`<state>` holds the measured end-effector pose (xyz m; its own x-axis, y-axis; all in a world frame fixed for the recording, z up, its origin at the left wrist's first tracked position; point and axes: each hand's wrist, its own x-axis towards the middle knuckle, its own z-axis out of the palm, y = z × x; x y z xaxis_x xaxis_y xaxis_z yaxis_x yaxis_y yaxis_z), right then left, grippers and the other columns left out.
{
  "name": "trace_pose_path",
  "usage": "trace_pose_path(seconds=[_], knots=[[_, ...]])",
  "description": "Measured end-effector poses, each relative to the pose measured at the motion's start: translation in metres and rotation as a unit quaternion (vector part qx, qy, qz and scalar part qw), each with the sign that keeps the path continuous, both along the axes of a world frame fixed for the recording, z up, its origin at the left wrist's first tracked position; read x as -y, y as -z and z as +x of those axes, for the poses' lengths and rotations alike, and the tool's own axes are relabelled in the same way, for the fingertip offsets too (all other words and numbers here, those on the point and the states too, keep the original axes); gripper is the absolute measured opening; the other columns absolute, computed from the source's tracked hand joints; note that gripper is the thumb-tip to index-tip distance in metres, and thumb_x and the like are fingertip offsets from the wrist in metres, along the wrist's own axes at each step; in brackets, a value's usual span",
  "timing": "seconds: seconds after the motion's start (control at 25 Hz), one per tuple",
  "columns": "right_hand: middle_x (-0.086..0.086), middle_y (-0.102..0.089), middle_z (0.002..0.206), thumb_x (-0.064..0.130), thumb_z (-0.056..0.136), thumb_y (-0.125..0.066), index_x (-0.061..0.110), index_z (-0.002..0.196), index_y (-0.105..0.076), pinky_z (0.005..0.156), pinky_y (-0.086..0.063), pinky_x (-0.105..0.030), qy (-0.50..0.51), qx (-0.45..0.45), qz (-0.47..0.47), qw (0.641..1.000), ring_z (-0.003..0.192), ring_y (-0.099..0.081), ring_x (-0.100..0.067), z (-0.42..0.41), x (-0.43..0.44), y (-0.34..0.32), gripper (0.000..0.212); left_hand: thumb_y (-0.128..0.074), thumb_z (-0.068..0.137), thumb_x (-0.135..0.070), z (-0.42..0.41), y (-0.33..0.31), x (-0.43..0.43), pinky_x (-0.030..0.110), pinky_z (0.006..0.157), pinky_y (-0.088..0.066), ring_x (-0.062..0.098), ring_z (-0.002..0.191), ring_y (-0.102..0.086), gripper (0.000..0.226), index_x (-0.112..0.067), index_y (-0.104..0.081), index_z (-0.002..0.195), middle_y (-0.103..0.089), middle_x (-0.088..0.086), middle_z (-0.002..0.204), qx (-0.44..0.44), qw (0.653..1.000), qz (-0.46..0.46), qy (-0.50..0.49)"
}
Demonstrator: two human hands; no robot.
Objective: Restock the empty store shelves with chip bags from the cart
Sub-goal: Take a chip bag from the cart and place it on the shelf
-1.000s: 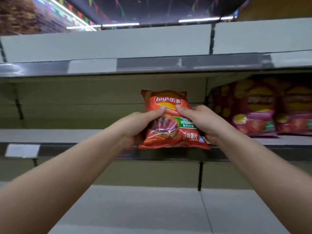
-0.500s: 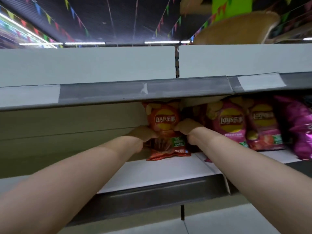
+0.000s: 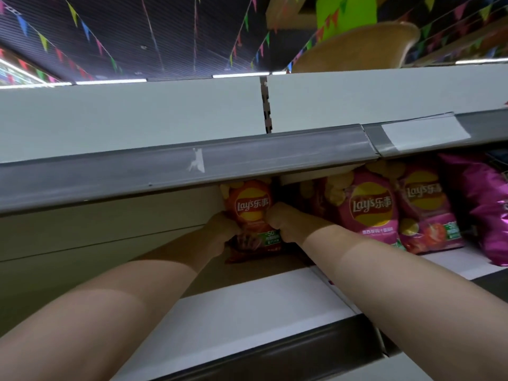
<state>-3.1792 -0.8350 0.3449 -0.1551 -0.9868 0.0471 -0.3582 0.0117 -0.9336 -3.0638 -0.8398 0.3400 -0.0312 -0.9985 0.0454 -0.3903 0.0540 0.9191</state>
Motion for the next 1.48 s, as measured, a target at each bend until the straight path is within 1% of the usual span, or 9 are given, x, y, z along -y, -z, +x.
trace_pose_path(seconds=[0.24, 0.48, 0.68, 0.8, 0.96, 1.12, 1.2, 1.36, 1.48], knots=[[-0.019, -0.052, 0.129, 0.016, 0.099, -0.043, -0.001, 0.127, -0.047, 0.101, -0.042, -0.036, 0.005, -0.045, 0.009, 0.999, 0.118, -0.05, -0.032, 0.0, 0.006, 0.003, 0.033, -0.06, 0.09, -0.007, -0.005, 0.0, -0.003, 0.031, 0.079, -0.043, 0.028, 0.109, -0.052, 0.038, -0.002, -0.05, 0.127, -0.054, 0.018, 0.128, 0.025, 1.0, -0.002, -0.01], [-0.027, -0.046, 0.134, 0.002, 0.098, -0.033, -0.011, 0.128, -0.044, 0.102, -0.036, -0.036, -0.006, -0.12, -0.018, 0.993, 0.125, -0.044, -0.037, -0.002, -0.019, 0.002, 0.035, -0.062, 0.089, -0.009, 0.001, 0.001, -0.035, 0.031, 0.092, -0.039, 0.028, 0.128, -0.043, 0.063, -0.004, -0.03, 0.143, -0.044, 0.015, 0.141, -0.016, 1.0, -0.003, -0.024], [-0.015, -0.044, 0.138, 0.015, 0.1, -0.035, 0.0, 0.134, -0.04, 0.1, -0.036, -0.028, 0.008, -0.15, -0.073, 0.986, 0.126, -0.043, -0.029, 0.016, -0.078, 0.001, 0.038, -0.062, 0.088, -0.009, 0.007, 0.008, -0.078, 0.029, 0.099, -0.039, 0.028, 0.13, -0.043, 0.075, -0.015, -0.02, 0.15, -0.038, 0.011, 0.148, 0.036, 0.995, -0.083, -0.049], [-0.013, -0.047, 0.132, 0.013, 0.1, -0.033, 0.0, 0.131, -0.045, 0.101, -0.036, -0.028, -0.031, -0.124, -0.067, 0.99, 0.124, -0.044, -0.029, 0.026, -0.109, 0.009, 0.035, -0.061, 0.089, -0.009, 0.001, 0.012, -0.111, 0.026, 0.096, -0.038, 0.028, 0.126, -0.046, 0.065, -0.011, -0.03, 0.145, -0.044, 0.013, 0.142, 0.039, 0.993, -0.098, -0.057], [-0.013, -0.051, 0.12, 0.015, 0.097, -0.039, 0.004, 0.123, -0.047, 0.083, -0.043, -0.031, -0.02, -0.032, -0.14, 0.989, 0.104, -0.051, -0.027, 0.021, -0.147, 0.012, 0.029, -0.062, 0.089, -0.013, 0.001, 0.016, -0.149, 0.031, 0.084, -0.042, 0.021, 0.097, -0.051, 0.032, -0.014, -0.046, 0.116, -0.055, 0.002, 0.1, 0.009, 0.99, -0.116, -0.085], [-0.002, -0.054, 0.101, 0.014, 0.095, -0.042, 0.014, 0.106, -0.053, 0.065, -0.039, -0.024, -0.067, 0.071, -0.22, 0.971, 0.088, -0.05, -0.016, 0.03, -0.175, 0.013, 0.015, -0.06, 0.087, -0.007, 0.018, 0.024, -0.183, 0.026, 0.082, -0.038, 0.018, 0.096, -0.05, 0.032, -0.012, -0.051, 0.117, -0.053, 0.005, 0.107, -0.02, 0.981, -0.153, -0.117], [0.003, -0.056, 0.095, 0.011, 0.094, -0.042, 0.018, 0.095, -0.055, 0.067, -0.041, -0.021, -0.096, 0.1, -0.245, 0.96, 0.088, -0.053, -0.012, 0.044, -0.185, 0.012, 0.015, -0.059, 0.087, -0.005, 0.031, 0.026, -0.201, 0.027, 0.083, -0.039, 0.018, 0.093, -0.05, 0.03, -0.011, -0.054, 0.115, -0.055, 0.004, 0.102, -0.029, 0.977, -0.161, -0.134], [0.008, -0.058, 0.081, 0.006, 0.092, -0.044, 0.02, 0.079, -0.058, 0.083, -0.048, -0.034, -0.165, 0.135, -0.278, 0.937, 0.088, -0.057, -0.016, 0.088, -0.208, 0.006, 0.024, -0.059, 0.086, -0.005, 0.071, 0.023, -0.238, 0.033, 0.088, -0.046, 0.019, 0.096, -0.054, 0.022, -0.016, -0.055, 0.105, -0.055, -0.001, 0.094, -0.038, 0.97, -0.165, -0.174], [0.004, -0.059, 0.077, 0.003, 0.089, -0.045, 0.02, 0.071, -0.058, 0.081, -0.049, -0.036, -0.216, 0.153, -0.273, 0.925, 0.083, -0.057, -0.018, 0.133, -0.226, 0.003, 0.028, -0.058, 0.086, -0.003, 0.112, 0.021, -0.265, 0.035, 0.092, -0.046, 0.02, 0.098, -0.055, 0.021, -0.016, -0.055, 0.102, -0.057, 0.001, 0.095, -0.042, 0.962, -0.169, -0.212]])
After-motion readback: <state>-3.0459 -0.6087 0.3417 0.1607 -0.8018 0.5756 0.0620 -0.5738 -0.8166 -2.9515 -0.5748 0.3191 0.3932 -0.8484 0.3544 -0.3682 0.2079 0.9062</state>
